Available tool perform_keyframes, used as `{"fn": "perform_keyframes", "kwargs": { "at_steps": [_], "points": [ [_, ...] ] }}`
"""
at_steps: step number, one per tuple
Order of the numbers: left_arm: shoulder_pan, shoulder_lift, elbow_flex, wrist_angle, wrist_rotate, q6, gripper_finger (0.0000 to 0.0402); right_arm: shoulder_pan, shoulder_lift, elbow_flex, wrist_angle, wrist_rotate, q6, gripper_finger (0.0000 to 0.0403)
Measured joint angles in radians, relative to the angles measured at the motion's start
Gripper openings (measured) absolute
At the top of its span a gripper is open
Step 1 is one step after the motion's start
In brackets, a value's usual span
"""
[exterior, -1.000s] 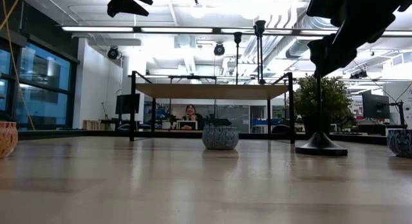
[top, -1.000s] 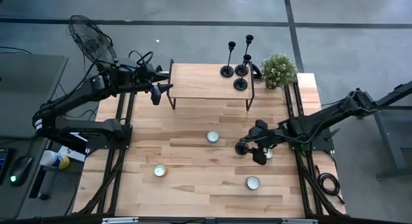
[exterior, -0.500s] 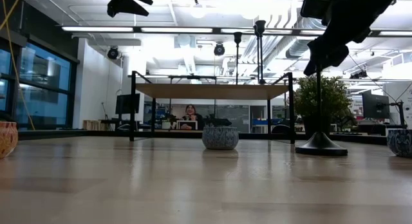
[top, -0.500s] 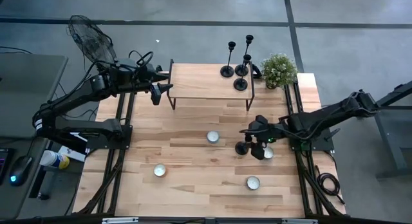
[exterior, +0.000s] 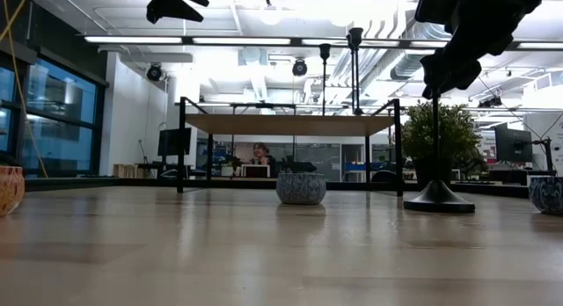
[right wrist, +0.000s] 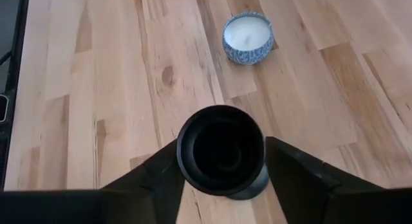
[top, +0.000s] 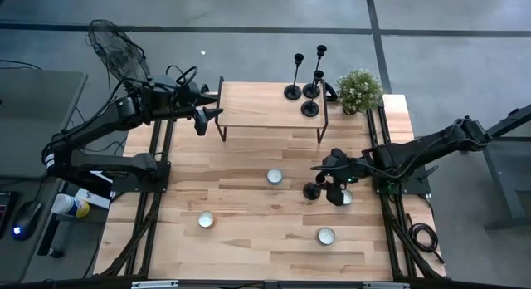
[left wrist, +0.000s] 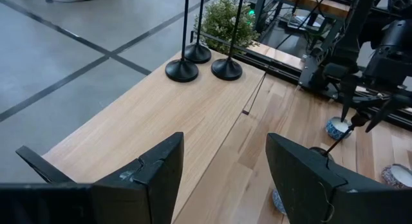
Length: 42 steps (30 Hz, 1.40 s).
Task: Pick & Place candle stick holders
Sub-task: Put the black candle holder on the shelf
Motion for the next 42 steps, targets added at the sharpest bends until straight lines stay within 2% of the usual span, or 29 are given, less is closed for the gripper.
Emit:
{"fn": "perform_keyframes", "kwargs": {
  "at_steps": [6, 12, 20, 32, 42],
  "points": [
    [0.0, 0.0, 0.0, 0.0, 0.0, 0.0, 0.0216, 0.0, 0.0, 0.0, 0.017, -0.011, -0.005, 0.0144],
    [0.0, 0.0, 0.0, 0.0, 0.0, 0.0, 0.0216, 0.0, 0.0, 0.0, 0.048, -0.015, -0.02, 0.0125],
    [0.0, 0.0, 0.0, 0.0, -0.001, 0.0, 0.0216, 0.0, 0.0, 0.0, 0.063, -0.005, -0.028, 0.0121],
    [0.0, 0.0, 0.0, 0.0, -0.001, 0.0, 0.0216, 0.0, 0.0, 0.0, 0.185, 0.018, -0.054, 0.0121],
    [0.0, 0.0, 0.0, 0.0, -0.001, 0.0, 0.0216, 0.0, 0.0, 0.05, 0.269, 0.12, -0.119, 0.0121]
  ]
}}
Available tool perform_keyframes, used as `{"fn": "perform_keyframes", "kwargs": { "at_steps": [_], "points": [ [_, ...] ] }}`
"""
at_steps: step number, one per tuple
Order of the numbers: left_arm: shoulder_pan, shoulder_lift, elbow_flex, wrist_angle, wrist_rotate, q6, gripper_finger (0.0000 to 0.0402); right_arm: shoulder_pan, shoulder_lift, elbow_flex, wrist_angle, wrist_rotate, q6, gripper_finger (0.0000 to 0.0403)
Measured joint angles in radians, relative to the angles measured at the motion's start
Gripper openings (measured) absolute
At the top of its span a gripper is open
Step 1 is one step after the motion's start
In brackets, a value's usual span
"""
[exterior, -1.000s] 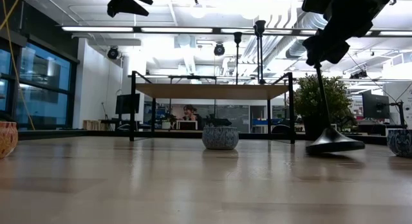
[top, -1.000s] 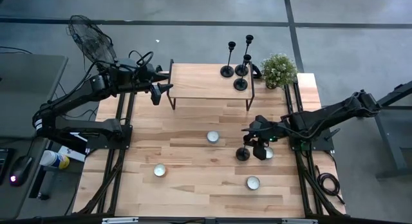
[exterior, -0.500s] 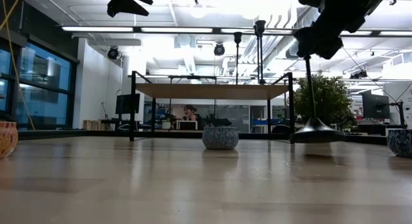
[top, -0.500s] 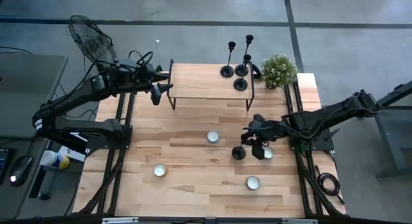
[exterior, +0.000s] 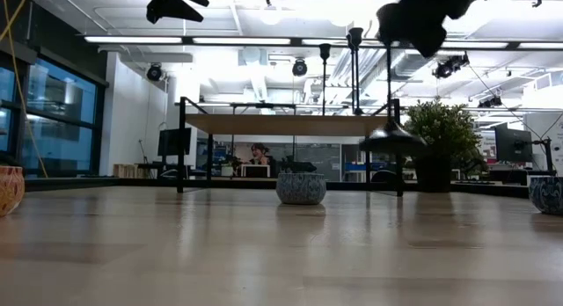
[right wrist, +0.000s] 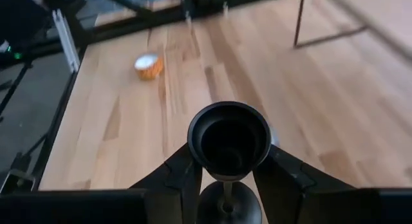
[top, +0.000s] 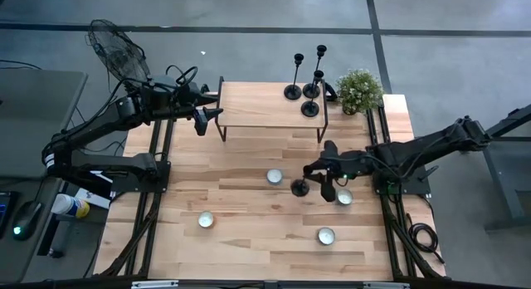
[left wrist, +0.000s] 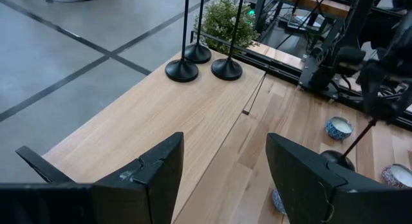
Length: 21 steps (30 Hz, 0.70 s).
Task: Pick & Place candle stick holders
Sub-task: Put the black candle holder on the shelf
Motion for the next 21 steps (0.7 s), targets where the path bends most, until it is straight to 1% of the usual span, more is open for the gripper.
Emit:
{"fn": "perform_keyframes", "kwargs": {
  "at_steps": [6, 9, 12, 17, 21],
  "points": [
    [0.0, 0.0, 0.0, 0.0, 0.0, 0.0, 0.0216, -0.009, 0.0, 0.084, 0.0, 0.127, -0.075, 0.0121],
    [0.0, 0.0, 0.0, 0.0, 0.0, 0.0, 0.0216, -0.039, 0.003, 0.13, 0.0, 0.166, -0.094, 0.0121],
    [0.0, 0.0, 0.0, 0.0, 0.0, 0.0, 0.0216, -0.078, 0.025, 0.18, 0.0, 0.182, -0.118, 0.0121],
    [0.0, 0.0, 0.0, 0.0, 0.0, 0.008, 0.0216, -0.144, 0.115, 0.283, -0.001, 0.236, -0.151, 0.0121],
    [0.0, 0.0, 0.0, 0.0, 0.0, 0.008, 0.0216, -0.197, 0.208, 0.384, -0.001, 0.318, -0.18, 0.0121]
  ]
}}
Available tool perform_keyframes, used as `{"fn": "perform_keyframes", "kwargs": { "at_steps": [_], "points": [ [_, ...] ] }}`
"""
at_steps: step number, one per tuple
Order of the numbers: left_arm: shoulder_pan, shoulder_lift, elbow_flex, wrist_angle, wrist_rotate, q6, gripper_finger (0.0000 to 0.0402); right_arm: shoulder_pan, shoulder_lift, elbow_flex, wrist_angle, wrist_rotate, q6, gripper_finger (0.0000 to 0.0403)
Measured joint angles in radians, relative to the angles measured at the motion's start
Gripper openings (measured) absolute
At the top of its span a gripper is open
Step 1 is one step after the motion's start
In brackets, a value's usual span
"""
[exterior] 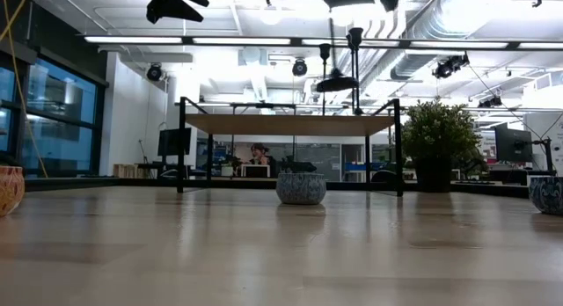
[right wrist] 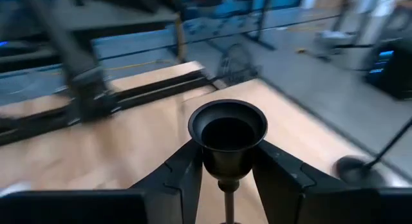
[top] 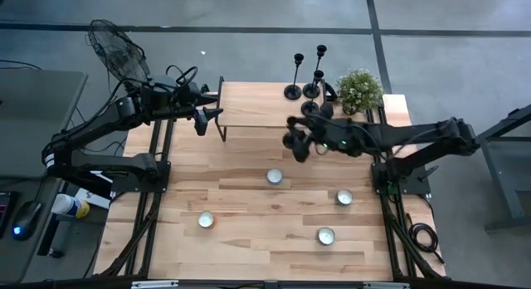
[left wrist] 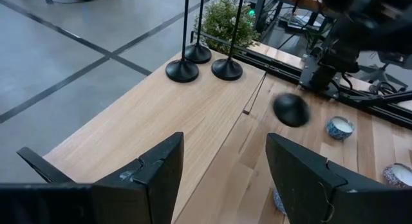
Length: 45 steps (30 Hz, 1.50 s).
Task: Pick & Place candle stick holders
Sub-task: Put the black candle holder on the shelf
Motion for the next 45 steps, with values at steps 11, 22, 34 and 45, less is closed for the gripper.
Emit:
{"fn": "perform_keyframes", "kwargs": {
  "at_steps": [11, 22, 34, 45],
  "points": [
    [0.0, 0.0, 0.0, 0.0, 0.0, 0.0, 0.0216, -0.114, 0.192, 0.186, 0.0, 0.21, 0.026, 0.0121],
    [0.0, 0.0, 0.0, 0.0, -0.001, -0.003, 0.0216, -0.155, 0.253, 0.186, 0.0, 0.258, 0.084, 0.0121],
    [0.0, 0.0, 0.0, 0.003, -0.001, 0.0, 0.0216, -0.186, 0.255, 0.177, -0.017, 0.252, 0.12, 0.0121],
    [0.0, 0.0, 0.0, 0.002, -0.001, 0.0, 0.0216, -0.185, 0.255, 0.177, -0.038, 0.283, 0.123, 0.0121]
  ]
}}
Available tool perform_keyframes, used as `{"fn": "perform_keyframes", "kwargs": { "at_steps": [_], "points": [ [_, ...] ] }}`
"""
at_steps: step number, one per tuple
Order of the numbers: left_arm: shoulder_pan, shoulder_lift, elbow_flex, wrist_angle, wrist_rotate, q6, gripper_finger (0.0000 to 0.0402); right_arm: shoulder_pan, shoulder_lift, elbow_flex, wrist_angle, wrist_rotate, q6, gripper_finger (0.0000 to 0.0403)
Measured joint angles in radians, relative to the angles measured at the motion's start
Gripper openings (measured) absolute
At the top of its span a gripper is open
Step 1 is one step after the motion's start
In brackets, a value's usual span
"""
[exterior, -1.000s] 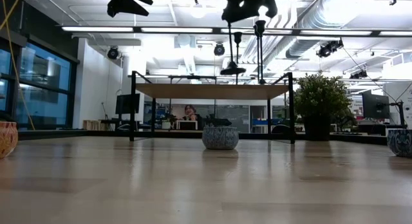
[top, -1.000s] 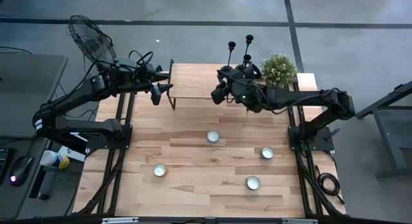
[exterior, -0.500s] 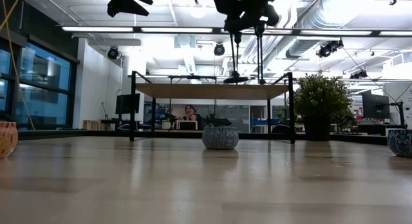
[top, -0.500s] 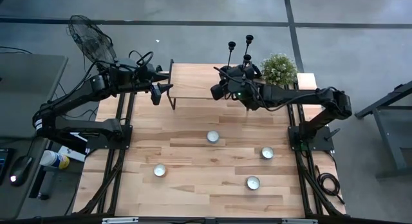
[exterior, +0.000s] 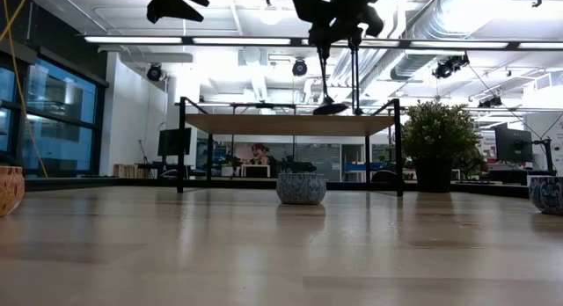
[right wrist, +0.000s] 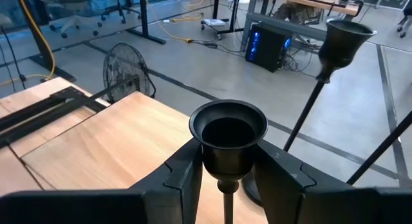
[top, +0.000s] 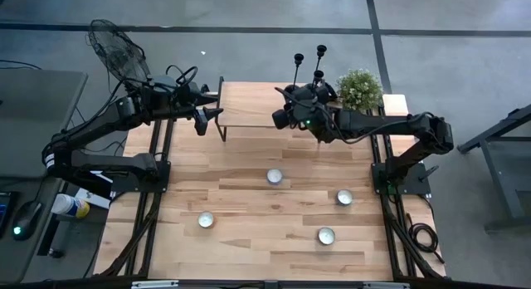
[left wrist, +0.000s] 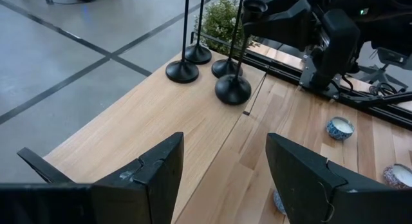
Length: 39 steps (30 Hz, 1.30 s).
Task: Pick & Place candle stick holders
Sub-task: Put the black candle holder on the shelf
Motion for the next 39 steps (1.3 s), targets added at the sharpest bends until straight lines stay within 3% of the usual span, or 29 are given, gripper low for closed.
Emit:
{"fn": "perform_keyframes", "kwargs": {
  "at_steps": [12, 39],
  "points": [
    [0.0, 0.0, 0.0, 0.001, -0.002, 0.0, 0.0216, -0.031, 0.027, 0.001, 0.005, -0.04, 0.022, 0.0121],
    [0.0, 0.0, 0.0, 0.001, -0.001, 0.027, 0.0216, -0.036, 0.033, 0.001, -0.069, 0.009, -0.035, 0.0133]
  ]
}}
